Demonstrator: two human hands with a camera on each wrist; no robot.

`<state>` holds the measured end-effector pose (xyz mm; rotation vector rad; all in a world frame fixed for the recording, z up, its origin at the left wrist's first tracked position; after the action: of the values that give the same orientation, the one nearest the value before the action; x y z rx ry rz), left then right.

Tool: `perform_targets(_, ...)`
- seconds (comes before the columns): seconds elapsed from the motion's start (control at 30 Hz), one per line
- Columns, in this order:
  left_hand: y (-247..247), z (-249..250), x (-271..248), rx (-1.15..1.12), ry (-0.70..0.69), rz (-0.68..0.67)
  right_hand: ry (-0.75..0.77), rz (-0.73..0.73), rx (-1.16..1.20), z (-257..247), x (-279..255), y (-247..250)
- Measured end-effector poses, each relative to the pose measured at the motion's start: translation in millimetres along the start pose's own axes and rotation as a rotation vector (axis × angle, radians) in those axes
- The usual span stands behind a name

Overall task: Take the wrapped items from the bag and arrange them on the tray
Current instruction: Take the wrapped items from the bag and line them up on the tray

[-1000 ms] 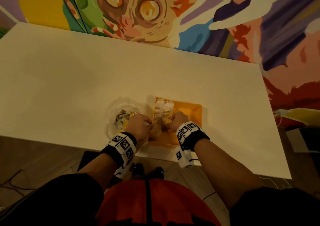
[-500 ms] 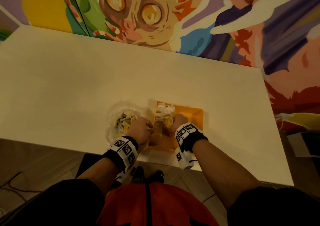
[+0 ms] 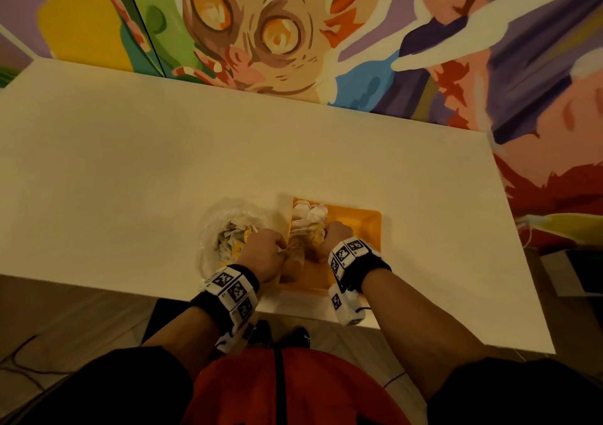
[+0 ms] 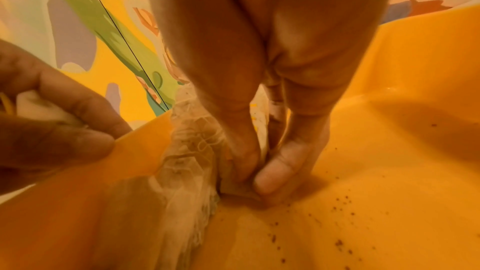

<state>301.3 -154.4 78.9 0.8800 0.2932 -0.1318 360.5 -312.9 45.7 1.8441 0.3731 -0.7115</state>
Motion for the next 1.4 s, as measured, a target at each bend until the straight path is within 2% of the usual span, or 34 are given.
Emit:
perform_targets(0.17, 6, -11, -2, -0.122, 0.048, 0.032, 0.019, -0.066, 0.034, -1, -5, -3)
perform_targets(0.2, 8, -13, -2, -0.205, 0.069, 0.052, 0.017, -0.069, 0.032, 0, -6, -1)
perform_targets(0.33, 5, -21, -6, -0.810, 0.264, 0.069, 0.026, -0.002, -0.001, 3, -10, 18)
perform_targets(0.43, 5, -19, -6, -1.031, 0.314, 0.045, 0.163, 0.101, 0.147, -13, -21, 37)
perform_targets(0.5, 3, -16, -7, -1.137, 0.337, 0.002, 0.322, 0.108, 0.313, -34, -39, 43)
perform_targets(0.57, 2, -11, -9, -1.221, 0.342, -0.035, 0.484, -0.008, 0.433, -55, -60, 37)
perform_targets(0.67, 2, -3, -12, -1.323, 0.320, -0.055, 0.630, -0.206, 0.424, -75, -87, 15)
perform_targets(0.7, 2, -3, -13, -1.340, 0.320, -0.047, 0.666, -0.208, 0.374, -78, -91, 10)
perform_targets(0.8, 3, -2, -16, -1.371, 0.328, -0.046, 0.759, -0.073, 0.175, -84, -97, 6)
perform_targets(0.87, 1, 0, -17, -1.384, 0.334, -0.063, 0.789, -0.017, 0.165, -86, -97, 6)
perform_targets(1.07, 1, -4, -21, -1.338, 0.300, -0.067, 0.691, 0.060, 0.442, -72, -87, 17)
perform_targets(1.2, 5, -15, -24, -1.269, 0.312, 0.007, 0.625, 0.072, 0.573, -61, -75, 27)
perform_targets(1.3, 21, -14, -22, -1.157, 0.207, 0.078, 0.623, 0.101, 0.594, -55, -71, 35)
perform_targets(1.4, 39, 2, -21, -0.974, -0.004, 0.116, 0.637, 0.079, 0.587, -54, -71, 36)
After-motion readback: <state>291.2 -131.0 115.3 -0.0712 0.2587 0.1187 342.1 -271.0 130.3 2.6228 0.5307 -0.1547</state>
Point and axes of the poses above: each hand's wrist, its own x-axis towards the middle knuckle, its own y-axis out of the back of the hand, z = x × y, the point moved 10 cm from there along x, towards the middle knuckle, and after that the axes turned 6 degrees about -y, right-handed, at the moved point
